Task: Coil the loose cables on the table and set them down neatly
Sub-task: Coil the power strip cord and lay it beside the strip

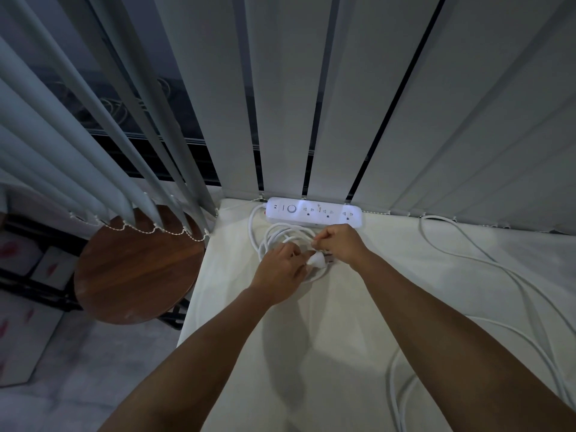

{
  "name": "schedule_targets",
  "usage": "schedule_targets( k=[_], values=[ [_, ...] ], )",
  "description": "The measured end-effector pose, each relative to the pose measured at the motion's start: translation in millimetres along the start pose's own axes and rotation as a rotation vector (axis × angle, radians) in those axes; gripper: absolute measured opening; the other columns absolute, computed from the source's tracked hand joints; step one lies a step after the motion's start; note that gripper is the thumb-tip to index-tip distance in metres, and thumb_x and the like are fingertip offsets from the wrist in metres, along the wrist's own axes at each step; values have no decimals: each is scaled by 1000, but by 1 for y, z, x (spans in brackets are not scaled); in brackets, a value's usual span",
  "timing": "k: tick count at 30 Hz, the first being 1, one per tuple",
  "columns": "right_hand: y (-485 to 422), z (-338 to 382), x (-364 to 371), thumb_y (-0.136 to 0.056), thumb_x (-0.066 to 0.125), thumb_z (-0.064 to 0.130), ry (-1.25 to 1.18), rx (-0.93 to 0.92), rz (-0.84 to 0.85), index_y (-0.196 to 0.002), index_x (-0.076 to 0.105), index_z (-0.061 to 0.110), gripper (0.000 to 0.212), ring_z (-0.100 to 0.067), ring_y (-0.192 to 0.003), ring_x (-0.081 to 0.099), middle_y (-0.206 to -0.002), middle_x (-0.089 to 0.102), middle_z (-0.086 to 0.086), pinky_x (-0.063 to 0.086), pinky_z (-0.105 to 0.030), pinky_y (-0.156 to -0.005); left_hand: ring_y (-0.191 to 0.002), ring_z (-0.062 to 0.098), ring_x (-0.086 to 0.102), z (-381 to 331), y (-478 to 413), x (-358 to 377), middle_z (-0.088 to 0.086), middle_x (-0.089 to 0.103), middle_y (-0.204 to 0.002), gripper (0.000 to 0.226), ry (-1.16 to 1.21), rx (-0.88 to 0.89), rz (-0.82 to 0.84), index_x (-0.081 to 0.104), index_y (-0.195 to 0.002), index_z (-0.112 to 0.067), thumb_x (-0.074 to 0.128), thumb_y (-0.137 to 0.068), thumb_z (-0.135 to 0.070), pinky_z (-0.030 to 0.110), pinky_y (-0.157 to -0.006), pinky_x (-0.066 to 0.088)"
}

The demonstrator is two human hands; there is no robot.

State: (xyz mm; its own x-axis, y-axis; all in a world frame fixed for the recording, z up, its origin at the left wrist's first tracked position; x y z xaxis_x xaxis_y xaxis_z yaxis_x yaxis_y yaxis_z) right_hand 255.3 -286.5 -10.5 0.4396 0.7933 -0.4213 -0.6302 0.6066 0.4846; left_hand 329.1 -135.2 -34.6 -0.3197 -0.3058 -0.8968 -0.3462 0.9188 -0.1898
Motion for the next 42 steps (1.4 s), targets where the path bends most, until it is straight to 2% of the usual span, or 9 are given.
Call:
schedule_targets(
  k=[4,9,15,22,27,31,36,39,42],
  values=[
    [-1,-3,4,-78,74,10,28,-54,-154,-80,76,8,3,-17,-70,65,-76,72,-4,55,-29,-68,-120,31,49,-4,9,8,10,54,-131,46,-13,-55,-11,51,-134,-17,55,-92,-34,43,-102,40],
    [1,-9,6,-80,73,13,78,-113,-237,-83,78,13,6,-14,-71,67,-80,75,-2,54,-28,-70,-132,32,45,2,21,3,16,49,-140,56,-81,-48,-133,54,-133,-10,58,-88,-43,47,-110,36],
    [7,-18,12,-82,69,26,90,-31,-273,-88,75,24,8,-12,-83,65,-82,68,10,53,-31,-78,-144,27,26,9,24,-2,12,33,-153,74,-107,-111,-78,39,-143,-7,45,-90,-59,45,-118,21],
    [7,-16,19,-84,66,20,38,43,-356,-80,67,22,4,-16,-82,64,-83,69,5,45,-27,-68,-147,28,11,8,20,1,14,20,-157,91,-93,-197,40,26,-148,-3,41,-85,-66,45,-120,15],
    [11,-15,26,-93,54,21,206,-30,-457,-89,60,15,9,-23,-83,61,-90,65,-1,49,-36,-71,-145,29,23,5,17,1,15,31,-154,89,-106,-236,24,39,-142,-2,48,-81,-66,47,-117,24],
    [11,-10,31,-97,48,21,237,-71,-544,-90,54,14,11,-25,-83,59,-92,61,-3,47,-36,-70,-144,28,26,5,14,2,13,33,-153,90,-105,-272,0,41,-141,-5,48,-80,-70,48,-116,25],
    [-4,-9,25,-94,53,19,158,52,-531,-95,64,12,13,-29,-89,63,-96,68,-7,44,-31,-67,-127,30,48,11,-1,-1,14,49,-141,96,-117,-273,-27,50,-132,-3,57,-68,-74,41,-108,37],
    [-7,-10,23,-93,55,20,155,108,-522,-98,67,13,15,-31,-91,64,-98,70,-9,41,-29,-66,-129,26,46,16,-6,-2,8,47,-143,106,-147,-297,0,47,-135,-8,55,-61,-84,38,-109,34],
    [-5,-9,29,-94,52,21,104,134,-555,-95,67,14,17,-29,-86,63,-94,69,-7,41,-29,-66,-137,29,36,18,-1,3,5,41,-149,110,-135,-336,0,42,-140,-11,49,-61,-88,46,-115,25]
  ],
)
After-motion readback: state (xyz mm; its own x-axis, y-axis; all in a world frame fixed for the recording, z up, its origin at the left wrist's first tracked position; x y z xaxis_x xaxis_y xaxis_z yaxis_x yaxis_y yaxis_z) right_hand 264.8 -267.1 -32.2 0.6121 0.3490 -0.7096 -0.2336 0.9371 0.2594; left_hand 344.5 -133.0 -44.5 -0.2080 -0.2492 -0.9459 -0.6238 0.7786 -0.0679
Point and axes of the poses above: each hand's wrist, its own y-axis away from the middle knuckle, its own x-axis out of the palm, z = x × y, the point moved 3 cm from there along -y, towards the middle knuckle
